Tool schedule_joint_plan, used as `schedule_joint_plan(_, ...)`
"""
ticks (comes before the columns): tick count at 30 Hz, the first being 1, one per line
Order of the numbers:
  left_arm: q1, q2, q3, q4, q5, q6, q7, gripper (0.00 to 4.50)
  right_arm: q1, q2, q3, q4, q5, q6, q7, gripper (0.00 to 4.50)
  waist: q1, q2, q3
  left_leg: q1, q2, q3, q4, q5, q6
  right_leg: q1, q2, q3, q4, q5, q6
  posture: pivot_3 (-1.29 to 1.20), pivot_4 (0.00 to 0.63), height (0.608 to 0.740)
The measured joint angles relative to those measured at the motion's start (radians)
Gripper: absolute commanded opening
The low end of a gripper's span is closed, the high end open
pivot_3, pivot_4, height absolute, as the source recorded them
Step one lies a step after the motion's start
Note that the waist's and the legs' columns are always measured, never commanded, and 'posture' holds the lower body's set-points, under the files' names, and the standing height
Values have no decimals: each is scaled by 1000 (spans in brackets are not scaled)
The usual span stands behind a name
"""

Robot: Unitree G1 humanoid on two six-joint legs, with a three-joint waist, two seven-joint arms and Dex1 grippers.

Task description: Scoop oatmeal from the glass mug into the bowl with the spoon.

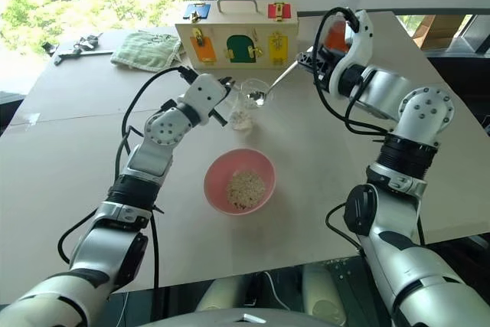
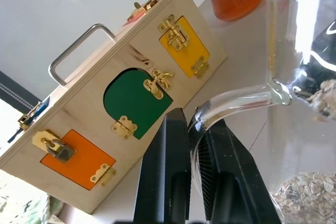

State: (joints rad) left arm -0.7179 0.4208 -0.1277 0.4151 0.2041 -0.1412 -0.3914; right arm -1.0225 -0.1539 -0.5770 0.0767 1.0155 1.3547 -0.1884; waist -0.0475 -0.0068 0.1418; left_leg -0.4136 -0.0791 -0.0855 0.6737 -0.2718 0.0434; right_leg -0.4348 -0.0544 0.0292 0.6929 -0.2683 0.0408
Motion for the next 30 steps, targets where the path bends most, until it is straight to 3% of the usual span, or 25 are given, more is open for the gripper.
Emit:
schedule_joint_plan(18,-30,15,0,130,14,-143,40,92,-16,-15,-97,42,182,-30,-200,0,-1,0,0,1,0,3,3,0,0,-1,0,3,2,0,0,0,150,740)
schedule_joint_plan(30,-31,27,1,170,14,-202,60,92,-2,-7,-97,49,386,-94,-340,0,-15,0,0,0,0,5,3,0,0,-3,0,5,2,0,0,0,150,740)
